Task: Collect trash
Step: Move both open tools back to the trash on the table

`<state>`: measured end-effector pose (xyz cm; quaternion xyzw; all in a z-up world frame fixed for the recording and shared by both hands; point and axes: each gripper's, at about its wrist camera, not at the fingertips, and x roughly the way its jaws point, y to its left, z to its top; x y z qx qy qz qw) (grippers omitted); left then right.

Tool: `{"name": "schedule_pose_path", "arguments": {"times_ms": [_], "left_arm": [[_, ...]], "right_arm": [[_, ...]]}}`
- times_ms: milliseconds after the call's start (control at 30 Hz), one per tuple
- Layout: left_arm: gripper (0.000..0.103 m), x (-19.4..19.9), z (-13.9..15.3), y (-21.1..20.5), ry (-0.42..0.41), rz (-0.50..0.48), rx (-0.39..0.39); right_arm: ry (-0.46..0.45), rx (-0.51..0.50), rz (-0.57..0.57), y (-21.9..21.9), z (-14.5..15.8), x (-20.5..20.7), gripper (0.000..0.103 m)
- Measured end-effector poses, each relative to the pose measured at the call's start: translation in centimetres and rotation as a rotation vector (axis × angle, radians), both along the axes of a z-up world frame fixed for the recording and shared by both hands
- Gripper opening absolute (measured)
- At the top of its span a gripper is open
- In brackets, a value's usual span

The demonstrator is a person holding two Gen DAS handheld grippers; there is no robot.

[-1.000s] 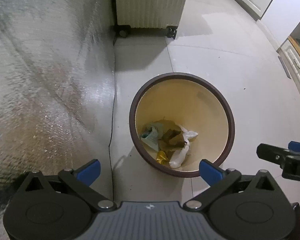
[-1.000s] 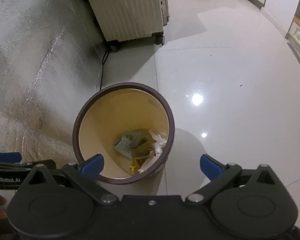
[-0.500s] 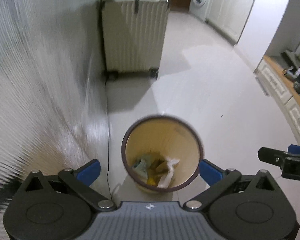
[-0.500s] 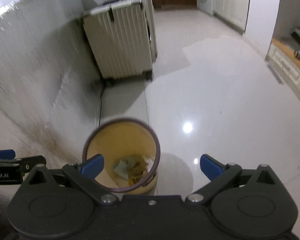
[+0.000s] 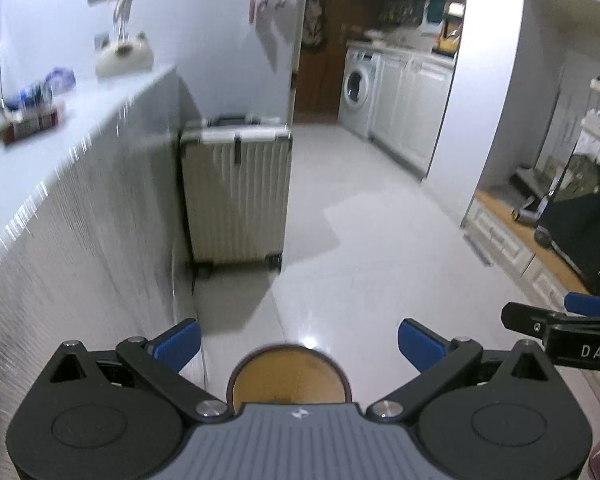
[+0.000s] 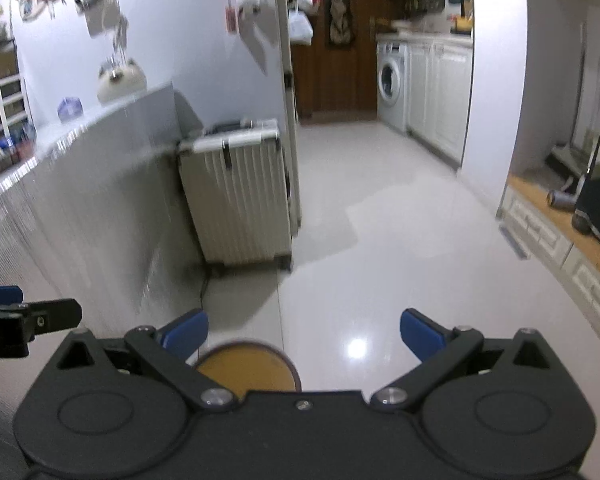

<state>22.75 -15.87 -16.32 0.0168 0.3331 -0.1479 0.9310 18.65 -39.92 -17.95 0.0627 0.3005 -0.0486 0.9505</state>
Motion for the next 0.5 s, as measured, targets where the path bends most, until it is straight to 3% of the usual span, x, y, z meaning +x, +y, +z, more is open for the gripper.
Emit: {"name": "schedule_pose_path", "arguments": {"times_ms": [500], "left_arm": [[0.103,-5.1,10.3,4.4,-0.206,0.067,-0.041]], "right_arm": [[-0.243,-0.020,0.082,3.4,11.1,-3.6,0.103]]}}
